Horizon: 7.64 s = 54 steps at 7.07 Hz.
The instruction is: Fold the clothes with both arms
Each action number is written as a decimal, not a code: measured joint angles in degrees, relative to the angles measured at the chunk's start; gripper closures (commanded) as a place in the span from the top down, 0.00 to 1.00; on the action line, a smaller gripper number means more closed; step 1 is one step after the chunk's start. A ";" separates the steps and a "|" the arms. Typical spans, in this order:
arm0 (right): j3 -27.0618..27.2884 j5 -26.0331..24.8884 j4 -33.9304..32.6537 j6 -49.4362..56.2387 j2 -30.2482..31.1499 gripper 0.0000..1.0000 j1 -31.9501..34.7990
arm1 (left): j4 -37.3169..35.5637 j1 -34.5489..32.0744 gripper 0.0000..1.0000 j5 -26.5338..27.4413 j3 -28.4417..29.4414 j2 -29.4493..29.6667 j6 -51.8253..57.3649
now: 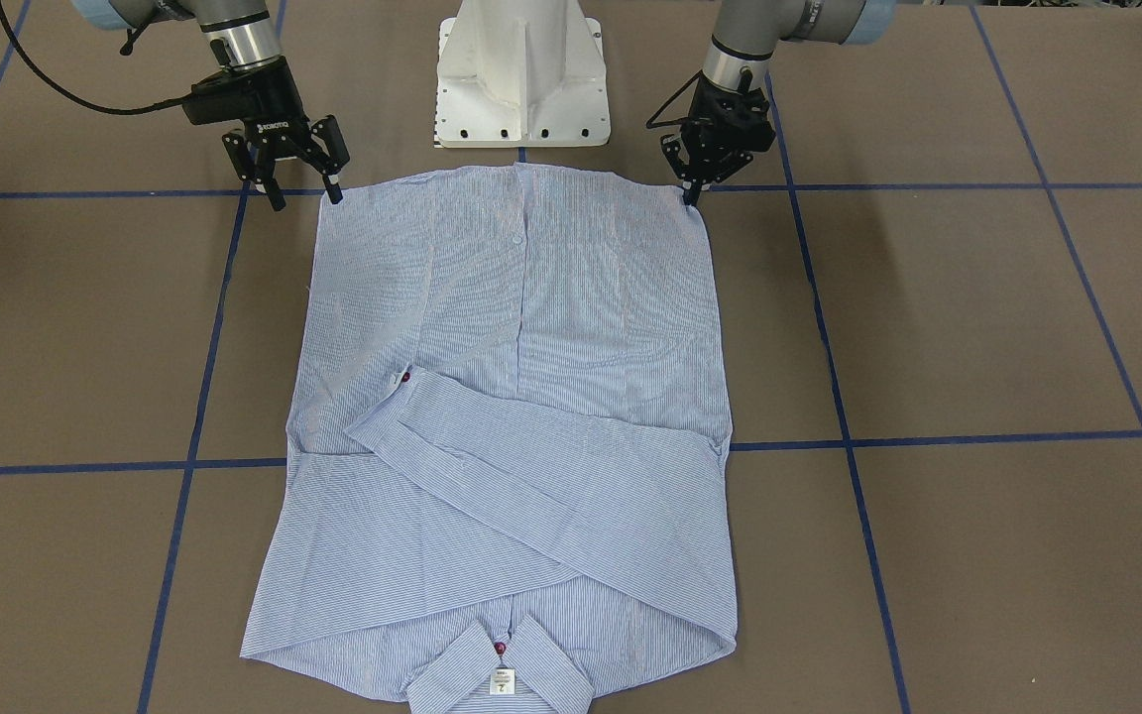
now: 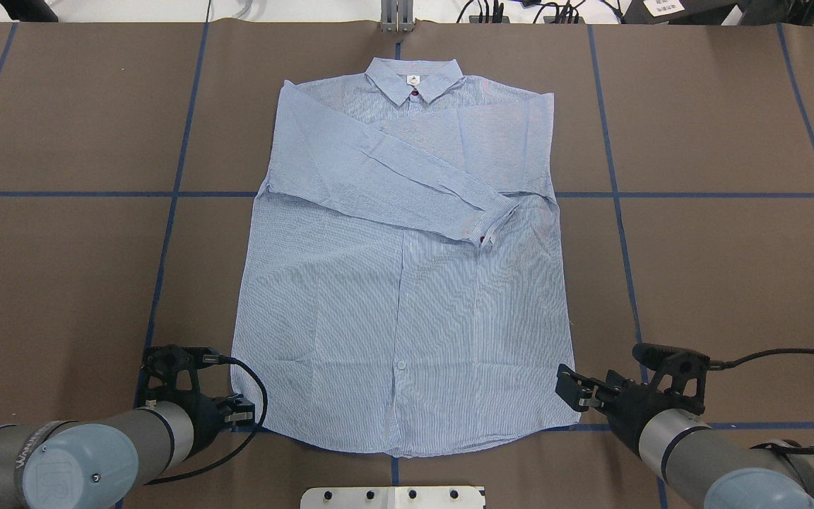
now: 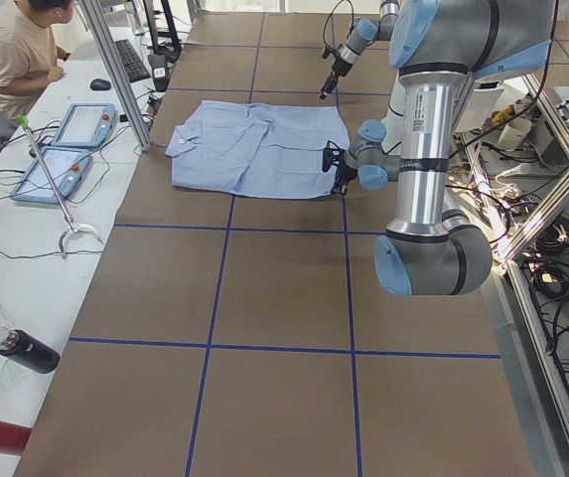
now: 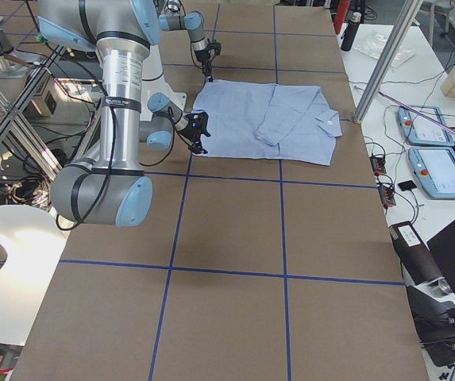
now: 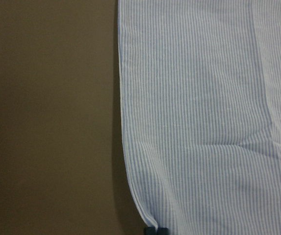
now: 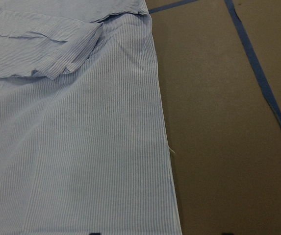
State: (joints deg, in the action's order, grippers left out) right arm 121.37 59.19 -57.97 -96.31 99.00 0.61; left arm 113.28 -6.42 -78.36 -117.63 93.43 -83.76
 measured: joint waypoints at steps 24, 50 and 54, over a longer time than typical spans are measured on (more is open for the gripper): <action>-0.34 -4.35 -29.00 -15.35 -9.92 0.29 -8.22 | -0.08 0.14 0.00 1.54 -1.94 -0.61 0.00; 32.50 5.83 -57.64 -13.06 -21.46 0.00 -2.20 | -25.71 -11.80 0.00 -16.65 -34.81 1.77 6.49; 21.06 9.85 -57.11 -1.56 -31.89 0.00 13.65 | -26.04 -28.15 0.00 -15.83 -12.58 17.32 17.19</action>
State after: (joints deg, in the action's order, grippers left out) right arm 142.43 69.04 -115.08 -97.86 67.11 14.27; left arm 87.24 -34.57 -94.19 -130.21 110.75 -66.56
